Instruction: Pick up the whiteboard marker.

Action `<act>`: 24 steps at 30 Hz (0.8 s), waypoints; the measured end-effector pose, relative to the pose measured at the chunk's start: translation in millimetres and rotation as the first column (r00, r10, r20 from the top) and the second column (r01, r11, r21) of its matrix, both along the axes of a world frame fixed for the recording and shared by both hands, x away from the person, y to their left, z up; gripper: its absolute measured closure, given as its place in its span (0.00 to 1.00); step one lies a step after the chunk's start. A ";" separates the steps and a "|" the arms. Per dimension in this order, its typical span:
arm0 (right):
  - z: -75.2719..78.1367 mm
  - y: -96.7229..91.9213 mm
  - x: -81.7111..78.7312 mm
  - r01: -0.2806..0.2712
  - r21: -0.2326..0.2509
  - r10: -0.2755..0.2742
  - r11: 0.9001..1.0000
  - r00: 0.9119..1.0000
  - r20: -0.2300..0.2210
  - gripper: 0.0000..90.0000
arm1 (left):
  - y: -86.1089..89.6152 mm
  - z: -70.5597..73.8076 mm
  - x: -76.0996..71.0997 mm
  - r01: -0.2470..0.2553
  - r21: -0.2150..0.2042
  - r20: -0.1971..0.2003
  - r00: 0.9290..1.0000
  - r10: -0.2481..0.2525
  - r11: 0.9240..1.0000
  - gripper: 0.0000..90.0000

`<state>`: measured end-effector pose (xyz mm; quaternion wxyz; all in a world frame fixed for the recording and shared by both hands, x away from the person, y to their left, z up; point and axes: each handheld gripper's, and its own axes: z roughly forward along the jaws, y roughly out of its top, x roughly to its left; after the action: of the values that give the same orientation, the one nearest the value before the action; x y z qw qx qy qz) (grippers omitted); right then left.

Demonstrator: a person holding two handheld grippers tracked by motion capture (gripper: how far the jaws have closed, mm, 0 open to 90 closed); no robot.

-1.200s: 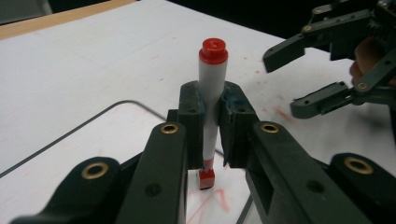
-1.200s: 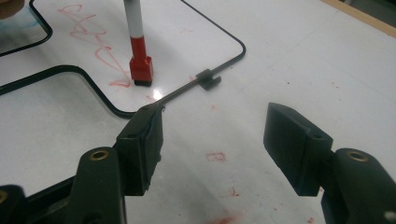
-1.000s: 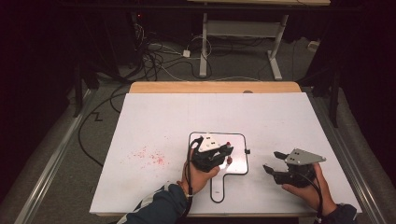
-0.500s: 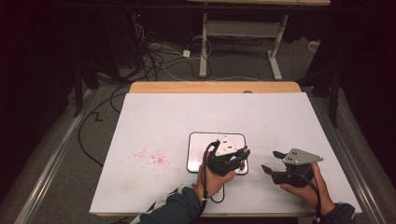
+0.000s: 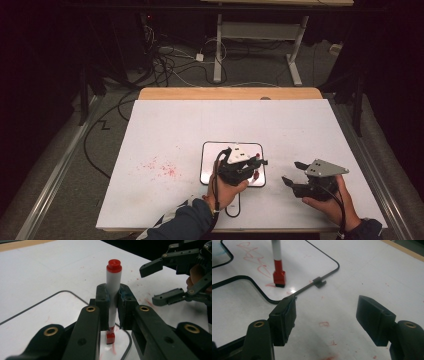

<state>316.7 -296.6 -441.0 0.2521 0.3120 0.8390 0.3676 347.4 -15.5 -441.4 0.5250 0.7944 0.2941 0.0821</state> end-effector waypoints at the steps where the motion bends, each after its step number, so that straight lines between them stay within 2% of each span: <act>1: -0.1 -0.2 0.3 0.001 0.000 -0.001 1.000 1.000 -0.002 0.37 | 5.1 0.3 -1.4 -0.005 -0.001 -0.009 1.000 0.005 1.000 0.88; 6: 0.4 -1.2 2.1 0.034 0.012 -0.034 0.999 0.999 0.007 0.34 | 31.1 2.3 -7.8 -0.035 0.035 0.004 0.999 0.035 0.999 0.88; 9: 0.7 -0.5 2.5 0.036 0.012 -0.036 0.999 0.999 0.012 0.34 | 48.8 1.1 -7.7 -0.063 0.029 0.001 0.998 0.063 0.998 0.88; 17: 0.0 3.9 2.3 0.027 -0.005 -0.027 1.000 0.999 0.017 0.34 | 92.4 -0.1 -5.9 -0.158 0.037 0.006 0.987 0.158 0.987 0.88; 20: -0.2 3.9 2.9 0.026 -0.009 -0.026 1.000 1.000 0.017 0.34 | 102.3 -0.3 -4.3 -0.191 0.042 0.013 0.982 0.191 0.981 0.88; 21: -0.1 4.1 3.0 0.027 -0.010 -0.027 1.000 0.999 0.018 0.34 | 104.3 -1.0 -2.3 -0.195 0.028 -0.001 0.981 0.195 0.980 0.88; 24: 0.1 4.9 2.9 0.023 -0.012 -0.023 1.000 0.999 0.022 0.34 | 97.1 -1.8 1.1 -0.195 0.017 -0.002 0.981 0.195 0.981 0.88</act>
<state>319.6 -291.7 -440.9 0.2675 0.3160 0.8348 0.3628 348.5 81.6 -443.2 0.5070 0.7664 0.3709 0.1343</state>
